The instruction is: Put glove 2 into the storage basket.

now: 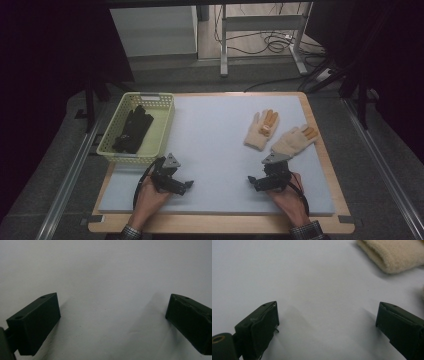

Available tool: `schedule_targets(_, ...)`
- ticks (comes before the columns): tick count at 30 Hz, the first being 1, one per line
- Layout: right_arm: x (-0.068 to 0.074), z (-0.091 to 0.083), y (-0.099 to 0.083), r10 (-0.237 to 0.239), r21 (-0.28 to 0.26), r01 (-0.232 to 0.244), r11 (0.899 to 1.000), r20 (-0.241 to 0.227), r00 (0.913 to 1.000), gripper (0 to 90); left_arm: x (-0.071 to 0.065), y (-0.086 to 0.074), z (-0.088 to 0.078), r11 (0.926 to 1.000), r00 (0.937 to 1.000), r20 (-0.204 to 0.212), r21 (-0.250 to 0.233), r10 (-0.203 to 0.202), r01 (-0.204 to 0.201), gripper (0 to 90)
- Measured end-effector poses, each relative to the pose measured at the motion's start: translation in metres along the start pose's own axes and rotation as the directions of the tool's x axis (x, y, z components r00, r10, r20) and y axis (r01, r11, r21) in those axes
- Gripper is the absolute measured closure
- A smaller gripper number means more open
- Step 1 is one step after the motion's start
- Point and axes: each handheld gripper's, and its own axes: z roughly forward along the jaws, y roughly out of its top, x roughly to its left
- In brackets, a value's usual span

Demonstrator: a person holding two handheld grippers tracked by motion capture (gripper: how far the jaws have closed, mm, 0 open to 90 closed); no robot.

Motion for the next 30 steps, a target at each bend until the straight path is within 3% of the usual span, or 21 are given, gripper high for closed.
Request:
schedule_targets(4, 0.002, -0.002, 0.000, -0.009, -0.008, 0.009, 1.000, 0.007, 0.9999, 7.5, 0.000, 0.000, 0.000, 1.0000, 1.0000, 0.000, 0.000, -0.001, 0.001, 0.0)
schedule_targets(11, 0.001, -0.006, 0.000, 0.016, 0.010, -0.016, 1.000, 0.000, 0.9999, 10.3, 0.000, 0.000, 0.000, 1.0000, 1.0000, 0.001, -0.001, -0.001, 0.001, 0.0)
schedule_targets(17, -0.004, -0.017, 0.004, 0.045, -0.013, -0.045, 0.999, -0.003, 0.9990, 10.3, 0.000, 0.000, 0.000, 1.0000, 1.0000, 0.001, -0.002, -0.001, 0.001, 0.0)
schedule_targets(22, -0.007, -0.026, 0.005, 0.031, -0.040, -0.031, 0.999, 0.011, 0.9995, 10.2, 0.000, 0.000, 0.000, 1.0000, 1.0000, 0.000, -0.003, -0.001, 0.001, 0.0)
schedule_targets(30, -0.032, -0.046, 0.010, 0.104, -0.070, -0.100, 0.993, 0.057, 0.9930, 10.3, 0.000, 0.000, 0.000, 1.0000, 1.0000, 0.000, -0.004, -0.001, 0.001, 0.0)
